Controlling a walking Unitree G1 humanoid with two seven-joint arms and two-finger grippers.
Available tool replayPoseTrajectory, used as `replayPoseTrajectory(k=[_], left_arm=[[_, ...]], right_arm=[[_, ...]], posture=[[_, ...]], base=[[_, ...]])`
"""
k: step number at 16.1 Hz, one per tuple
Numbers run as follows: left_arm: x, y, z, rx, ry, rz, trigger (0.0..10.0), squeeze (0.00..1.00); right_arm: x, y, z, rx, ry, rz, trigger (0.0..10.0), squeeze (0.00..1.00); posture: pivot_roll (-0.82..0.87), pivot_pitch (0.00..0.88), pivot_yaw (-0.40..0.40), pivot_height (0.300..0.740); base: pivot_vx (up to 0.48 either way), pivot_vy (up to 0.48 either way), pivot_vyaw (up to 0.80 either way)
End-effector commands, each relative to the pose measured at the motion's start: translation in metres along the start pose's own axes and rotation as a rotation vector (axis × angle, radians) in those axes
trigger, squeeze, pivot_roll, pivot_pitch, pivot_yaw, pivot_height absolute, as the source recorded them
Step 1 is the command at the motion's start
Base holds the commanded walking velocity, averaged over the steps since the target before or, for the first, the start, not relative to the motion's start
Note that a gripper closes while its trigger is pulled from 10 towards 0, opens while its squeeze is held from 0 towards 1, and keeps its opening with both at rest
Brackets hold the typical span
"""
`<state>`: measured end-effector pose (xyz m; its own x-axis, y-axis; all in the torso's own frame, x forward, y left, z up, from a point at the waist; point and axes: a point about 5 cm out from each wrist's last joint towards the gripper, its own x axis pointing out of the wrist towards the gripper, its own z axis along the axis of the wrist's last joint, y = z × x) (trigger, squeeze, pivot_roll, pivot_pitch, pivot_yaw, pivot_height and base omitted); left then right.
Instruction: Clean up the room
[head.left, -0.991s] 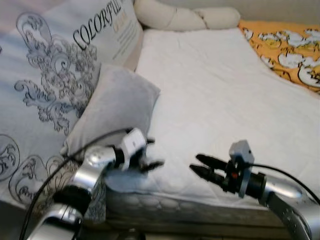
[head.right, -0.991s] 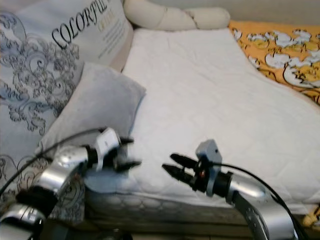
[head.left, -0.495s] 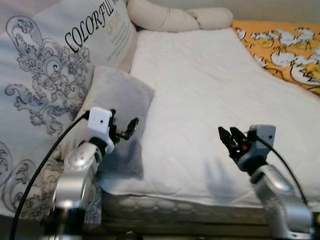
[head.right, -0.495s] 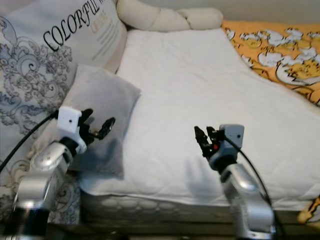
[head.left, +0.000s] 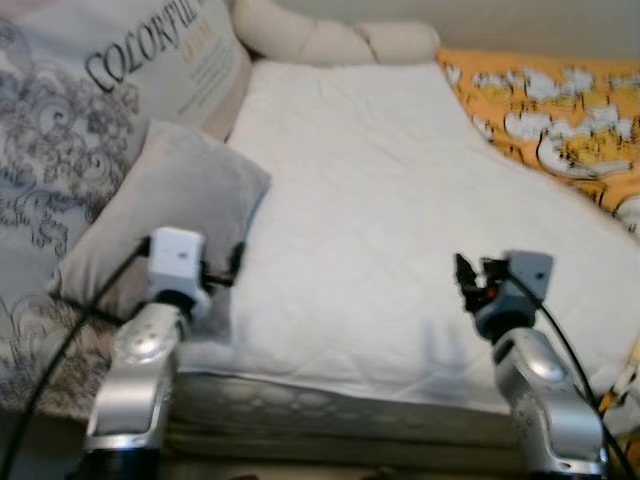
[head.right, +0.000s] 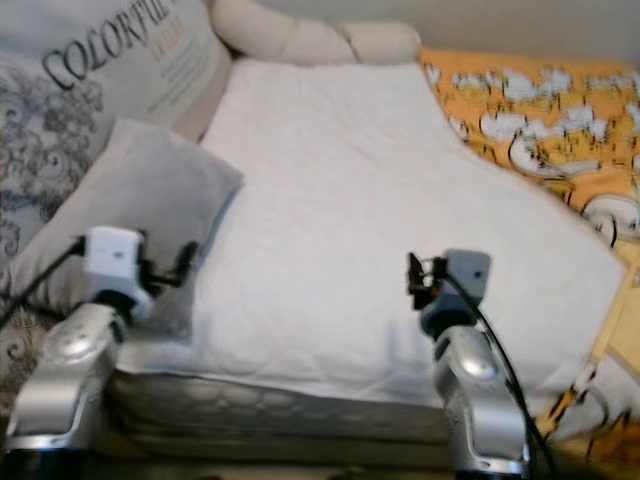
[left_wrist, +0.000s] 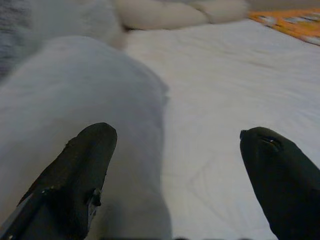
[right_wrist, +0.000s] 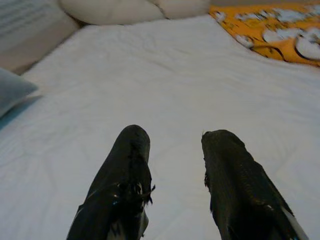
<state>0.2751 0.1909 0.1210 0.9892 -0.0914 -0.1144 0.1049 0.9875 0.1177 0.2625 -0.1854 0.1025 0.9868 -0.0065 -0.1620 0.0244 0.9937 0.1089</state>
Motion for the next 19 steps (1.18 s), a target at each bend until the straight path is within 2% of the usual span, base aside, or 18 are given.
replayPoseTrajectory(k=[1, 3, 6, 11, 14, 15, 19], left_arm=[[0.000, -0.006, -0.001, 0.006, 0.017, -0.009, 10.0, 1.00], [-0.001, -0.008, -0.006, 0.044, 0.046, -0.022, 10.0, 1.00], [0.003, -0.002, -0.006, 0.068, 0.057, -0.007, 10.0, 1.00], [0.009, -0.003, -0.004, 0.115, 0.061, -0.014, 10.0, 1.00], [0.011, 0.004, -0.005, 0.128, 0.080, 0.018, 10.0, 1.00], [0.011, 0.006, -0.007, 0.124, 0.086, 0.024, 10.0, 1.00], [0.012, 0.004, -0.008, 0.136, 0.086, 0.013, 10.0, 1.00]], right_arm=[[0.000, -0.010, 0.000, -0.027, -0.001, -0.032, 10.0, 0.00], [0.005, -0.004, 0.002, -0.027, -0.003, 0.016, 10.0, 0.00], [0.009, 0.005, -0.002, -0.063, 0.009, 0.051, 10.0, 0.00], [0.016, -0.005, -0.006, 0.008, 0.021, -0.001, 10.0, 0.00], [0.017, -0.007, -0.008, 0.021, 0.026, -0.034, 10.0, 0.00], [0.018, -0.009, -0.012, 0.060, 0.041, -0.067, 10.0, 0.00], [0.018, -0.007, -0.014, 0.040, 0.047, -0.049, 10.0, 0.00]], posture=[[-0.03, 0.000, 0.007, 0.740], [0.00, 0.000, -0.015, 0.740], [0.00, 0.000, -0.020, 0.740], [0.02, 0.000, -0.021, 0.740], [0.01, 0.000, -0.018, 0.740], [0.02, 0.000, -0.022, 0.740], [0.03, 0.000, -0.028, 0.740]], base=[[0.000, -0.480, 0.00], [0.000, -0.480, 0.00], [0.000, -0.480, 0.17], [0.000, -0.422, 0.80], [0.000, -0.375, 0.75], [0.000, -0.341, 0.00], [0.000, -0.338, 0.00]])
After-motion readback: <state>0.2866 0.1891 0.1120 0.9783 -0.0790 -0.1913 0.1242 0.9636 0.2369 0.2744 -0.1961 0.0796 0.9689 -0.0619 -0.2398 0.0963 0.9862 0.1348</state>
